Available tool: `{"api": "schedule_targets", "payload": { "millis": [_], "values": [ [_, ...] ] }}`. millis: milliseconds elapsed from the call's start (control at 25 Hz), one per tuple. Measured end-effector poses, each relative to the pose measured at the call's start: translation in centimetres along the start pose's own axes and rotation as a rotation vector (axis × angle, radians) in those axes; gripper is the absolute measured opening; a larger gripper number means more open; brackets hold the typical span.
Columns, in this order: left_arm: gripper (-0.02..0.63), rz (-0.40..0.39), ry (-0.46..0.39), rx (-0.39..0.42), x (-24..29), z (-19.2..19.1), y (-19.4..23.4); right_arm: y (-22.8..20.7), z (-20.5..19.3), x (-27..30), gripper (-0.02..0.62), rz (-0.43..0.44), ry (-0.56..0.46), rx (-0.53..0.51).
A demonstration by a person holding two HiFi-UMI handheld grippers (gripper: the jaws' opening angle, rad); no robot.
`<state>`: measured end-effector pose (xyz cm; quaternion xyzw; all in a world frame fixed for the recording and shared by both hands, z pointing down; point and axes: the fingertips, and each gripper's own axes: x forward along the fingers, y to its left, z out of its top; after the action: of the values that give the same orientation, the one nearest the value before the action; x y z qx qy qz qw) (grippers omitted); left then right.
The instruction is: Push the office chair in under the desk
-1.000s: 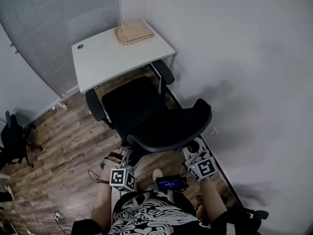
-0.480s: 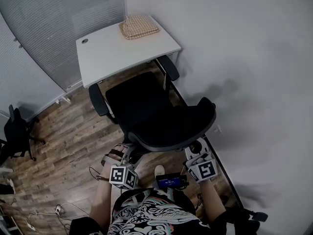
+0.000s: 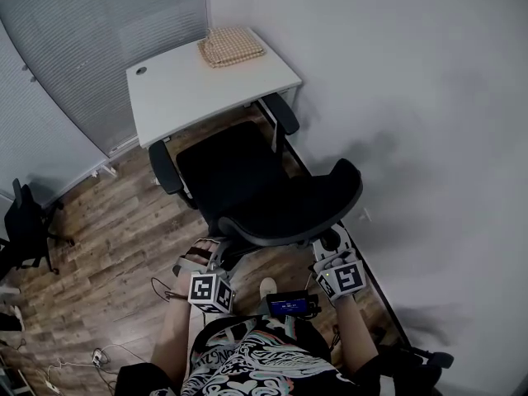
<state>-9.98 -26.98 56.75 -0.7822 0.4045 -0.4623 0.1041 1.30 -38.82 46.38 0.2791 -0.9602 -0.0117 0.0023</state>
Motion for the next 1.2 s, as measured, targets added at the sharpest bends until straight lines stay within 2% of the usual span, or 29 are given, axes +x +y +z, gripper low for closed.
{"api": "schedule_targets", "payload": {
  "millis": [320,560,760,880,1080,1200],
  "values": [
    [0.141,0.013,0.008,0.002,0.0,-0.2,0.0,0.1,-0.1,0.0,0.041,0.009,0.022,0.009],
    [0.144,0.02,0.013,0.009,0.1,-0.2,0.2,-0.5,-0.1,0.2,0.054,-0.04,0.052,0.018],
    [0.196,0.001,0.01,0.019,0.5,-0.5,-0.2,-1.2,-0.8,0.3,0.08,-0.07,0.08,0.028],
    [0.203,-0.017,-0.003,0.008,0.0,-0.3,-0.6,-1.2,-0.6,-0.2,0.098,-0.103,0.089,0.038],
    [0.261,-0.049,-0.056,-0.011,-0.6,0.2,-1.3,-1.8,-0.6,-0.9,0.139,-0.147,0.119,0.041],
    [0.265,-0.026,-0.095,-0.032,-1.1,0.0,-0.8,-2.3,-1.0,-0.9,0.166,-0.171,0.138,0.046]
  ]
}}
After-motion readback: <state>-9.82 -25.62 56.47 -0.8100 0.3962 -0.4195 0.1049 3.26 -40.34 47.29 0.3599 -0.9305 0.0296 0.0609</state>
